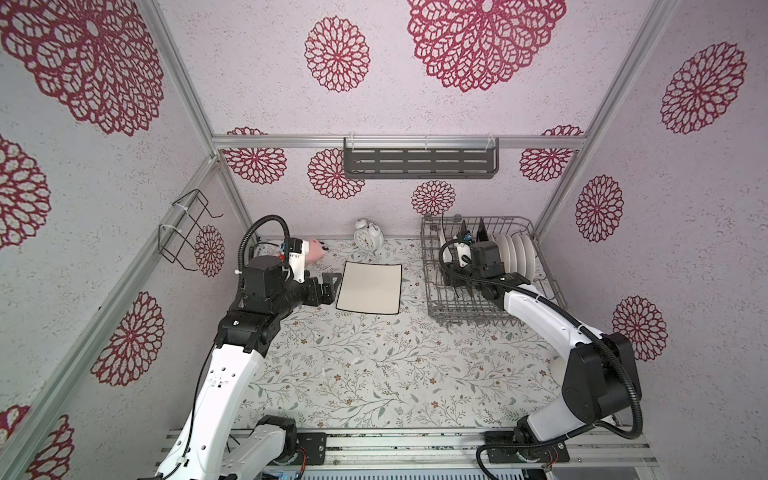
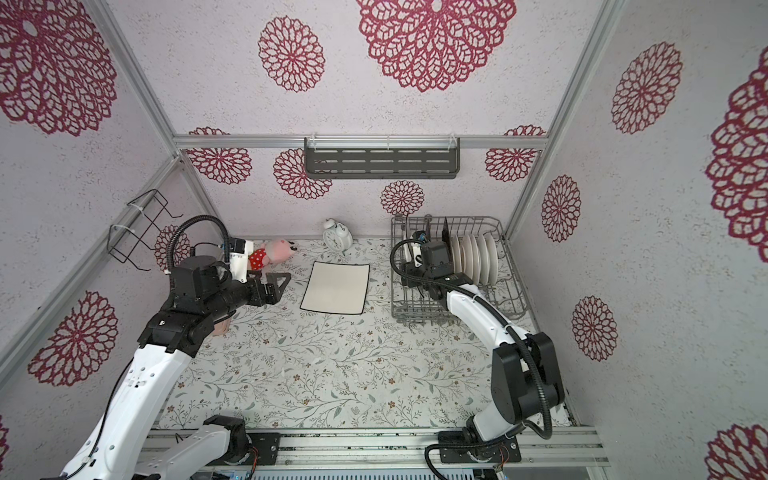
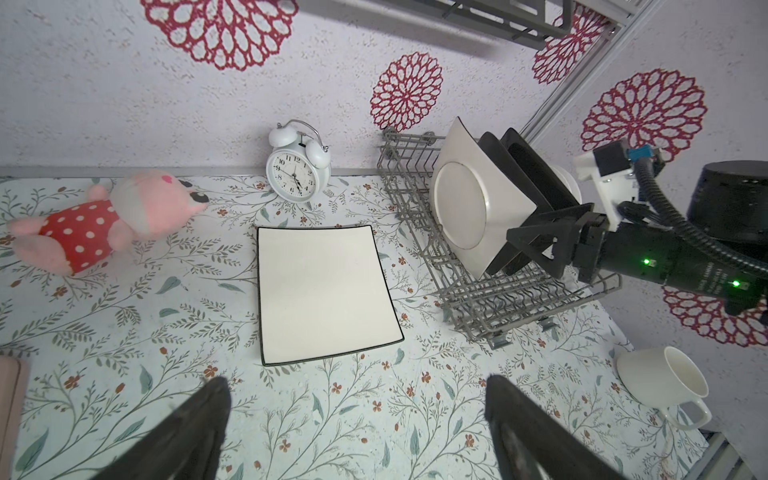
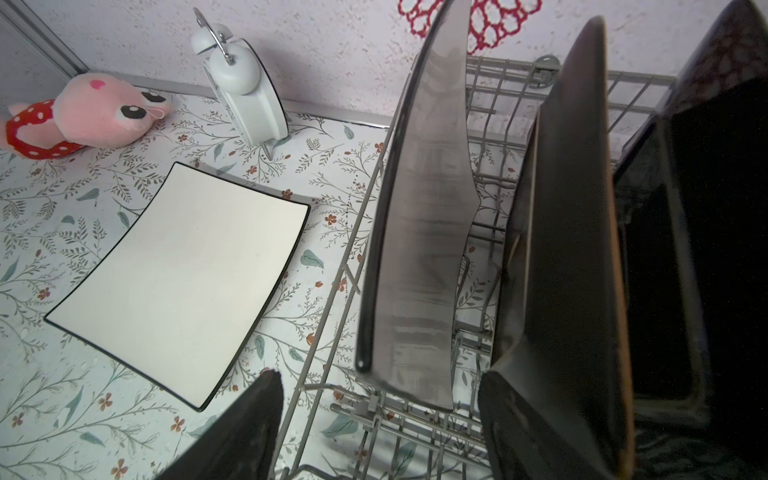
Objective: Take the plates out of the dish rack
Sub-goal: 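Open the left gripper off the plate while the right gripper reaches into the rack, then close the right gripper on the edge of the next white square plate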
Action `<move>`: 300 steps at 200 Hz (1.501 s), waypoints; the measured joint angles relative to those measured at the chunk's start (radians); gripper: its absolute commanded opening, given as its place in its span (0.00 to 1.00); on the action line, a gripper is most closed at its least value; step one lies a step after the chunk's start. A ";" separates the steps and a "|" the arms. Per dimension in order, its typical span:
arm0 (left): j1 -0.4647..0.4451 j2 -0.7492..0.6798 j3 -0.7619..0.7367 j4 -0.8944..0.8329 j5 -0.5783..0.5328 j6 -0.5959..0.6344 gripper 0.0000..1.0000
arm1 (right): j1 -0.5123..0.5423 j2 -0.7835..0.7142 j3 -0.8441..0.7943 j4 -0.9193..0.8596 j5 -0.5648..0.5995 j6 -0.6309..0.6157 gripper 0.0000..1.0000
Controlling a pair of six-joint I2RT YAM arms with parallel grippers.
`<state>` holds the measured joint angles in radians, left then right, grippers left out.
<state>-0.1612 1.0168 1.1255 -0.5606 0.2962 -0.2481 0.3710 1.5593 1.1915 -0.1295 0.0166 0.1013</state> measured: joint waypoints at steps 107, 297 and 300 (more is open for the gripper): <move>-0.005 0.100 0.041 0.010 0.047 0.024 0.97 | 0.034 0.105 -0.157 0.293 0.124 -0.057 0.67; -0.042 0.220 0.103 0.024 0.053 0.050 0.97 | 0.043 0.202 -0.135 0.462 0.239 -0.104 0.22; -0.043 0.220 0.103 0.025 0.053 0.050 0.97 | 0.044 0.202 -0.135 0.462 0.237 -0.108 0.21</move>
<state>-0.2043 1.2366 1.2282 -0.5358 0.3496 -0.1978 0.4149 1.7615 1.0565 0.3325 0.2539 -0.0067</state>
